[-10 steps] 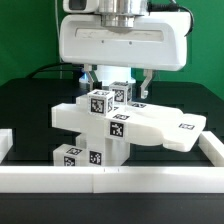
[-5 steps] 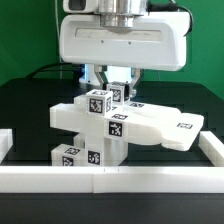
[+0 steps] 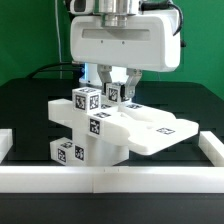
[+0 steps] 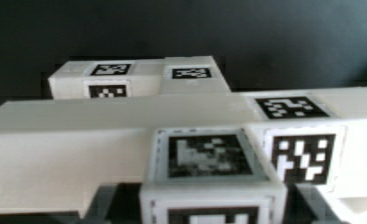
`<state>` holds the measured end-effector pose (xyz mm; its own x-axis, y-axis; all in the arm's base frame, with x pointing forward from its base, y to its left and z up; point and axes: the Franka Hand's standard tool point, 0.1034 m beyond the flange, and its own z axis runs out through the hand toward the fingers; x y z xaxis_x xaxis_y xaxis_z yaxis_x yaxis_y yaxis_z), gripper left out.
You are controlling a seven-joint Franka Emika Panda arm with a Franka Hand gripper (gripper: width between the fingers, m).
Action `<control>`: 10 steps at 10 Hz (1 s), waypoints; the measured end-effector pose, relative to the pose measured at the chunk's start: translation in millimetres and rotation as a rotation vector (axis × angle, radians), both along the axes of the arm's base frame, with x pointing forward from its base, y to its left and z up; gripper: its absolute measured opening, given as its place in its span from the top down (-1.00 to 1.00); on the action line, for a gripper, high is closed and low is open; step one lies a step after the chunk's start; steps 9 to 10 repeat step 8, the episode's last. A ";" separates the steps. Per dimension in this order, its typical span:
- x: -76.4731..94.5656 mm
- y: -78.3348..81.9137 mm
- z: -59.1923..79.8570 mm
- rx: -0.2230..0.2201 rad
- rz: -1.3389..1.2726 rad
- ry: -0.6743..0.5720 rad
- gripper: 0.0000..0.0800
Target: Assemble chair
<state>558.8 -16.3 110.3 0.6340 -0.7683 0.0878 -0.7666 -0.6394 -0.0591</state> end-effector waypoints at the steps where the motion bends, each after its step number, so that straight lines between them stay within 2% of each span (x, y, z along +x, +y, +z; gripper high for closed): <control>1: 0.0 0.0 0.0 0.001 -0.015 0.000 0.29; 4: 0.0 -0.1 0.0 0.001 -0.015 0.000 0.28; 6: 0.0 -0.1 0.0 0.001 -0.015 0.000 -0.50; 7: 0.0 -0.1 0.0 0.001 -0.015 0.000 -0.59; 10: 0.0 -0.1 0.0 0.001 -0.015 0.000 -0.59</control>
Offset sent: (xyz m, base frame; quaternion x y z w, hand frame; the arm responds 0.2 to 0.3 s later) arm 0.0000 0.0000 0.0000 0.0000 0.0000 0.0000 1.0000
